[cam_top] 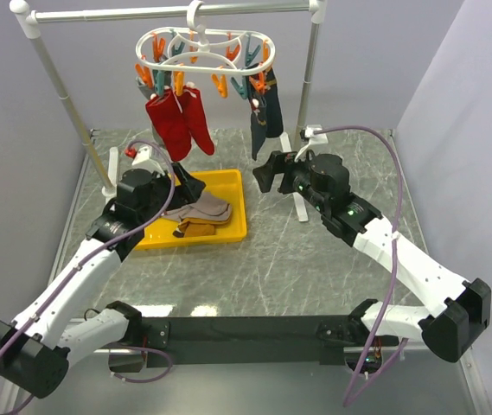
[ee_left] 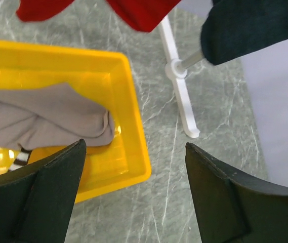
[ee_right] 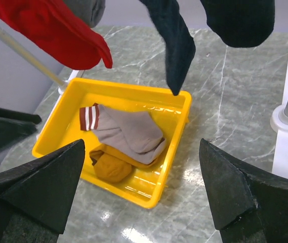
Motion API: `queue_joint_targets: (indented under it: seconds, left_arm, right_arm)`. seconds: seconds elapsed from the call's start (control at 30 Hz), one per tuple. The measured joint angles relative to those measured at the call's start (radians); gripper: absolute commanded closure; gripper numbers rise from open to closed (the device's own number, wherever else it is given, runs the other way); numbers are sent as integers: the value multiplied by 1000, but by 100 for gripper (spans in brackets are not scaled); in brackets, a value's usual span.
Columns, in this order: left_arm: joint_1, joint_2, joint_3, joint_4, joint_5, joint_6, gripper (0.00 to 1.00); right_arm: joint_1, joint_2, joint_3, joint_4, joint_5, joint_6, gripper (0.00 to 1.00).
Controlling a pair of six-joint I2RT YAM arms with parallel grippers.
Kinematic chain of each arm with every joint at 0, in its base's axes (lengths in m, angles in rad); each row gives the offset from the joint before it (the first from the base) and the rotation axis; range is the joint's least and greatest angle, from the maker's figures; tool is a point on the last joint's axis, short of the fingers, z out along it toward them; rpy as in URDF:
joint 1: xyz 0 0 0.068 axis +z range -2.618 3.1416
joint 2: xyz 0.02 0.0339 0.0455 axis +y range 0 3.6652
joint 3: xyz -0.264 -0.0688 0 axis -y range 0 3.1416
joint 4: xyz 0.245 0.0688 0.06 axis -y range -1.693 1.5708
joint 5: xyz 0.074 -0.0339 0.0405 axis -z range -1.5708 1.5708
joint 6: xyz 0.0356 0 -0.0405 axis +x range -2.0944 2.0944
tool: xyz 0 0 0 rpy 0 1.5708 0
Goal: Clip the socks to the hanger
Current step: Open the clamp at the hanger.
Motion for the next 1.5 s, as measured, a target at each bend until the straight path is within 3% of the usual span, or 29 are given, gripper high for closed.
queue_joint_targets:
  seconds: [0.17,0.4,0.6,0.83,1.1,1.33,1.43,1.5]
  left_arm:
    - [39,18,-13,-18,6,-45,15]
    - [311,26,-41,15,129,-105,15]
    - [327,101,32,-25,151,-63,16]
    - [326,63,-39,-6,193,-66,22]
    - [219,-53,-110,111,266,-14,30]
    - [5,-13,-80,196,246,51,34]
    - [-42,18,-68,259,226,48,35]
    - [-54,58,-34,284,204,48,36]
  right_arm:
    - [-3,9,18,-57,19,23,0]
    - [-79,13,43,-114,6,113,0]
    - [-114,16,96,-84,-60,124,0]
    - [-113,-93,-129,24,-148,44,4]
    - [-106,-85,-54,75,-191,-132,12]
    - [-68,-72,47,153,-217,-242,18]
    - [-58,-52,77,166,-193,-242,27]
    - [-57,-29,105,165,-164,-235,28]
